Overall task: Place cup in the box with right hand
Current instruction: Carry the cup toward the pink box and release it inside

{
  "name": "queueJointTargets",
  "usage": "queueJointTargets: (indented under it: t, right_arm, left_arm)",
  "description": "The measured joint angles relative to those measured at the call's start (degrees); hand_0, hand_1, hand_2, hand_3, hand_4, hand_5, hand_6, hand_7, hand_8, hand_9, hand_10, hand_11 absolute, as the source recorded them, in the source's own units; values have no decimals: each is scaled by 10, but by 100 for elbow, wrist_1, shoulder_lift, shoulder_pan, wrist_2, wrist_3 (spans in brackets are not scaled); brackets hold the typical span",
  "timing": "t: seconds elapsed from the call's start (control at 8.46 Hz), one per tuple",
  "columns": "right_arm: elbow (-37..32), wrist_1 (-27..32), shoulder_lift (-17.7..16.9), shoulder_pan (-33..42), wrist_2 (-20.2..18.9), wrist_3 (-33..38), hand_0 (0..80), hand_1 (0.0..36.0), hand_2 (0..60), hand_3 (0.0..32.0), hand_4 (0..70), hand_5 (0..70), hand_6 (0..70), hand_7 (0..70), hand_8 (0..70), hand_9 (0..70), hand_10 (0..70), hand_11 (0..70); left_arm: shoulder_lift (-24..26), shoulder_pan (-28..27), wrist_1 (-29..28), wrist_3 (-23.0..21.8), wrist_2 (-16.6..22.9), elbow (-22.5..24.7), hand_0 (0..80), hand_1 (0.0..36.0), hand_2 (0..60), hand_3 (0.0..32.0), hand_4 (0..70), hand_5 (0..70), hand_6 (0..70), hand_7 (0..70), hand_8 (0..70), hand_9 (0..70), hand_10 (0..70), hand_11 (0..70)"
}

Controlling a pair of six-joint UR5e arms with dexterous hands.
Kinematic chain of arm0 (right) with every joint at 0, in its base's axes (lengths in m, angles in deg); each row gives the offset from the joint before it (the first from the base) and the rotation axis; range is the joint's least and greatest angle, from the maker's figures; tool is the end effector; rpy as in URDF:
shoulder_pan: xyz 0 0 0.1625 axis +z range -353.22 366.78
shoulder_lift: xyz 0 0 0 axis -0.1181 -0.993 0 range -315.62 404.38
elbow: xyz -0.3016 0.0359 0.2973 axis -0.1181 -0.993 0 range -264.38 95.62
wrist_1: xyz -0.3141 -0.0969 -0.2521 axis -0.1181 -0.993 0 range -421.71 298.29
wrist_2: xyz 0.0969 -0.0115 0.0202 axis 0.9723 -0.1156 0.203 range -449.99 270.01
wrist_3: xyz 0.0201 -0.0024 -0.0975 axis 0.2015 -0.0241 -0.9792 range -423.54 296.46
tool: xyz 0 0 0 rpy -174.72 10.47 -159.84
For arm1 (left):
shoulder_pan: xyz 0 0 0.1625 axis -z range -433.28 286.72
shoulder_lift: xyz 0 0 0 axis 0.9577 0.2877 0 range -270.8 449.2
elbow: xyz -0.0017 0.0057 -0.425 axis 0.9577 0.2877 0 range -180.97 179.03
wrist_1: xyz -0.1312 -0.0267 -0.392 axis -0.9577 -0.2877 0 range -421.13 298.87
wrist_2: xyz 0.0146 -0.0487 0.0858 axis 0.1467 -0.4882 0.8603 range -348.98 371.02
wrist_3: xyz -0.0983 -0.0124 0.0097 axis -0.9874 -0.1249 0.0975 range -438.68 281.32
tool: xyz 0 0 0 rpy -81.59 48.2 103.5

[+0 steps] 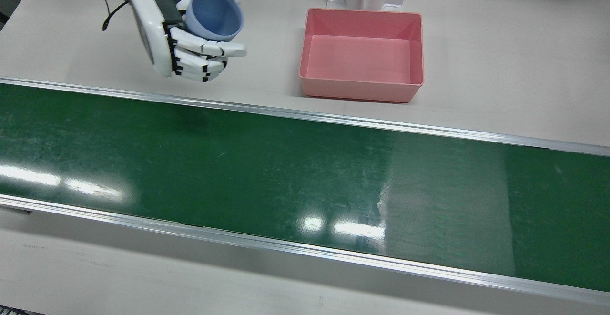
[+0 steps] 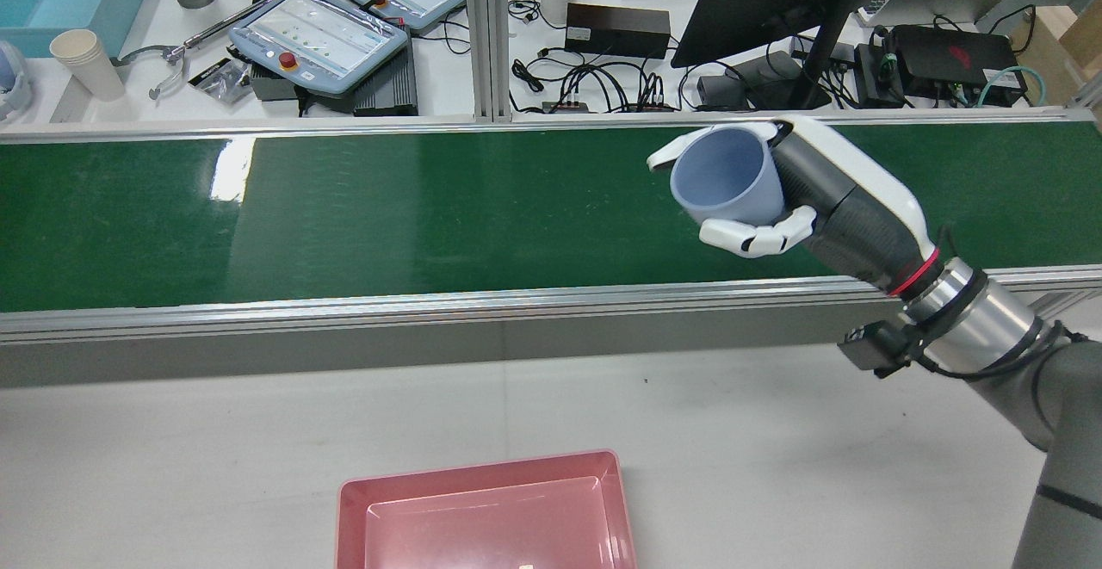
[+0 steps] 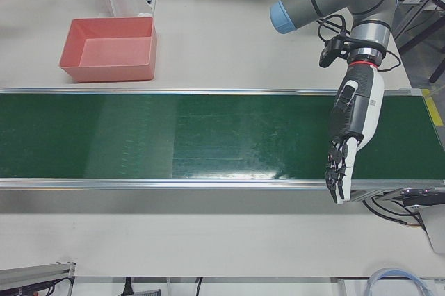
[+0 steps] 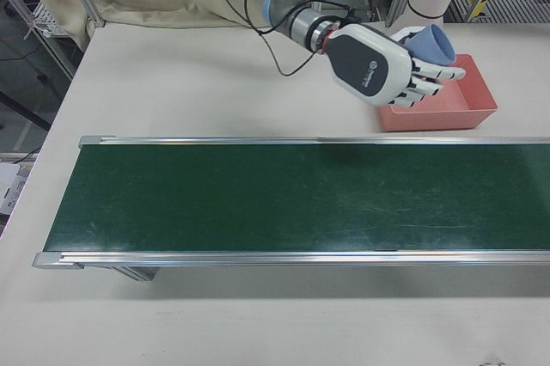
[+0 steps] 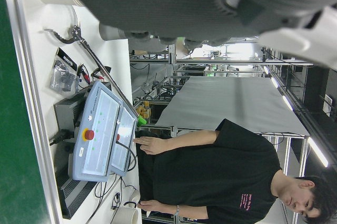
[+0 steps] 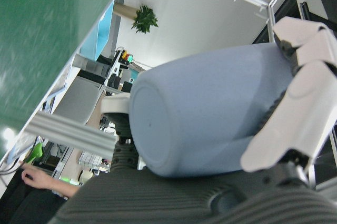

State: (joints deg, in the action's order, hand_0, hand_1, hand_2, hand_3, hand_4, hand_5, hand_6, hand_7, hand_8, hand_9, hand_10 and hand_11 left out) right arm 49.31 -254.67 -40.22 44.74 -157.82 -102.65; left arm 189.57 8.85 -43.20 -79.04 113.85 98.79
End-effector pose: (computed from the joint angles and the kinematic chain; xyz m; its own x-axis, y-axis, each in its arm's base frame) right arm -0.2340 -0.3992 0.3154 -0.9218 0.1923 0.3367 -0.1500 0.6238 -0.7670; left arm -0.0355 -0.5557 0.5415 -0.9354 -0.3535 -0.0024 -0.0110 0.0360 -0.9993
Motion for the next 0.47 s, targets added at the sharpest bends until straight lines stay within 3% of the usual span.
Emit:
queueJointTargets:
  t: [0.12,0.24,0.35,0.47]
  right_arm:
    - [289,-68,90,-733,266,-476,450,273,600,0,85,153,373,700,635,700,427,609]
    - [436,-92,209,-1423,492,-937,457,250,600,0,53,137,329,700,557,700,368,530]
    - [470,-93,307,-1939,622,-1293,463,251,560,0,0,100,191,700,300,514,173,271]
    - [473,-89,365,-2327,728,-1566,484,208,188,0,0,67,80,289,68,151,20,52]
  left_arm:
    - [0,-1,0,0,0,0,0,0,0,0,0,0,0,0,0,0,0,0]
    - [0,1,0,0,0,0,0,0,0,0,0,0,0,0,0,0,0,0]
    - [0,3,0,0,0,0,0,0,0,0,0,0,0,0,0,0,0,0]
    - [0,2,0,0,0,3,0,0,0,0,0,0,0,0,0,0,0,0]
